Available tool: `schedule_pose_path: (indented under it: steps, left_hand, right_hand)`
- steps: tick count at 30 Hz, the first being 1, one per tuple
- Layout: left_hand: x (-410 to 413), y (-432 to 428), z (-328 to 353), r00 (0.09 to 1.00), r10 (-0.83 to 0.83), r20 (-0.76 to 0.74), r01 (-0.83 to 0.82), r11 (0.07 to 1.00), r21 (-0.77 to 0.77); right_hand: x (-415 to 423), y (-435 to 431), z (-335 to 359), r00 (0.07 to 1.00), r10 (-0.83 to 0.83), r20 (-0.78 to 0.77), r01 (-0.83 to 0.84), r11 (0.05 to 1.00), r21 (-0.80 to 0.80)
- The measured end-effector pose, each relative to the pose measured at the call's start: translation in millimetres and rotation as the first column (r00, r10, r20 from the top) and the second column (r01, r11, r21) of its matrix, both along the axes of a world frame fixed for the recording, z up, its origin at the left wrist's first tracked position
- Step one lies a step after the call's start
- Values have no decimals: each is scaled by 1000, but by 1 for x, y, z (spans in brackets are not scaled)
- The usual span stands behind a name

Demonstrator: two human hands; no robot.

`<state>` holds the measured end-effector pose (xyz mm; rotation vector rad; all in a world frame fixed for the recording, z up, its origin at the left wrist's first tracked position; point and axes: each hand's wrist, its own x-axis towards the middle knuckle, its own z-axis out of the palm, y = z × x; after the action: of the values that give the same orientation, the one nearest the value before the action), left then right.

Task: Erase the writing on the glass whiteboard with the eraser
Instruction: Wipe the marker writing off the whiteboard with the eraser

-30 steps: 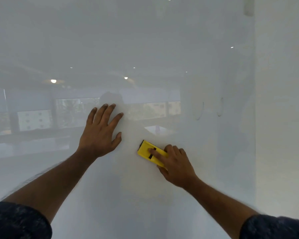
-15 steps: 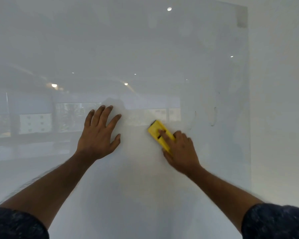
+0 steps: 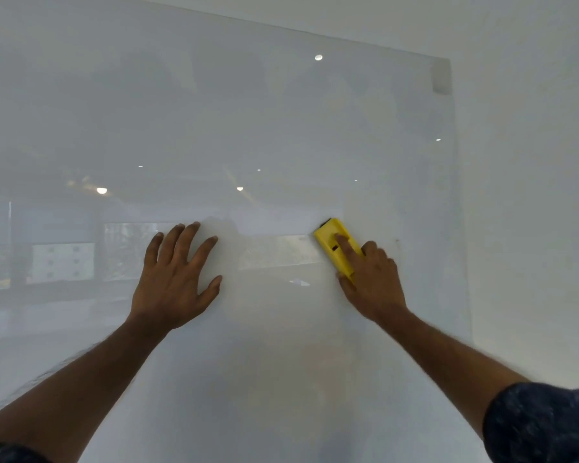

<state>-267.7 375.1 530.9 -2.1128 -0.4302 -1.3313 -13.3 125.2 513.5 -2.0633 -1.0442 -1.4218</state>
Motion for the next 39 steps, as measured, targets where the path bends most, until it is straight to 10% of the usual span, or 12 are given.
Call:
schedule_pose_path:
  steps: [8, 16, 24, 33, 39]
  left_hand:
    - [23, -15, -12, 999, -1, -38, 3, 999, 54]
    - [53, -40, 6, 999, -17, -47, 19, 999, 31]
    - [71, -48, 5, 1000, -11, -5, 11, 999, 31]
    - [75, -49, 19, 999, -44, 5, 43, 997, 66]
    - [78, -51, 23, 999, -47, -1, 47, 996, 73]
  right_hand:
    - [15, -11, -38, 979, 7, 206, 34, 981, -193]
    - [51, -47, 38, 985, -103, -135, 107, 994, 26]
    - [48, -43, -57, 990, -1, 138, 32, 973, -227]
    - [104, -82, 69, 989, -127, -70, 129, 991, 29]
    - [91, -69, 9, 999, -27, -35, 27, 1000, -9]
